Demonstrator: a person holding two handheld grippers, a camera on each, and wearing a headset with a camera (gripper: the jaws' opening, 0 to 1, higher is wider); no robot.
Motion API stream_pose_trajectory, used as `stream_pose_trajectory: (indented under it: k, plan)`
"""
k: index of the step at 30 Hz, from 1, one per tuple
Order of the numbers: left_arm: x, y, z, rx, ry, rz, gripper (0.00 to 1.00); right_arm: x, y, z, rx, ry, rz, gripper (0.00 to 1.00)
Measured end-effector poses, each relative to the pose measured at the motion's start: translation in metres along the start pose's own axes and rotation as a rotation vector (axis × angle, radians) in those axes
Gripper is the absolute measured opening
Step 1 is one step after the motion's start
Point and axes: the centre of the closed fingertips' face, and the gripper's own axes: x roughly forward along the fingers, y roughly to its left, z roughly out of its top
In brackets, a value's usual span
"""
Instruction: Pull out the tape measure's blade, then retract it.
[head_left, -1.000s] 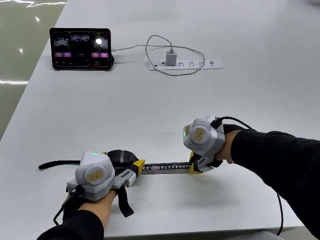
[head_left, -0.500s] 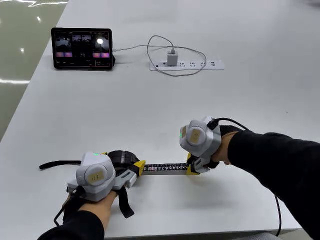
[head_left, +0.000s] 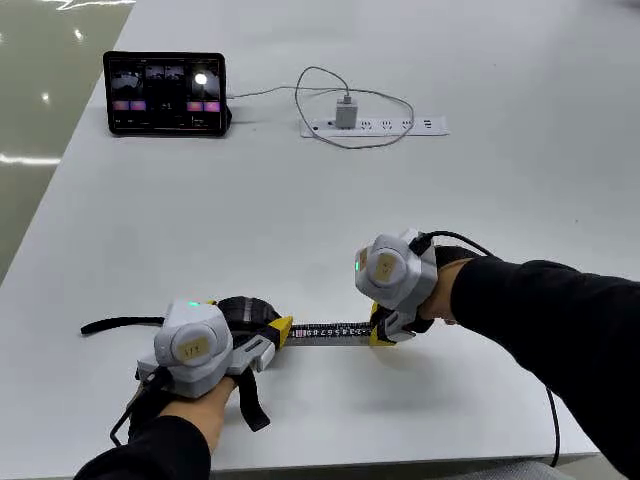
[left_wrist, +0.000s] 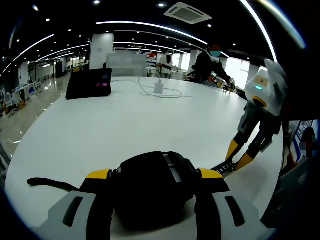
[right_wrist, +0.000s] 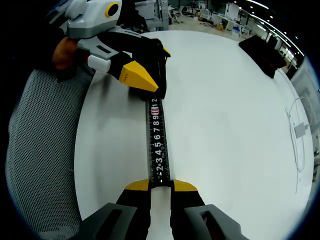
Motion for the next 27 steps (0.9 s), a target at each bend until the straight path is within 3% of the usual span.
stream_pose_trajectory:
  k: [27]
  plan:
    - [0.000,0.001,-0.001,0.001,0.002,-0.006,0.61,0.005,0.001,0.014,-0.020,-0.003,0.002,0.10]
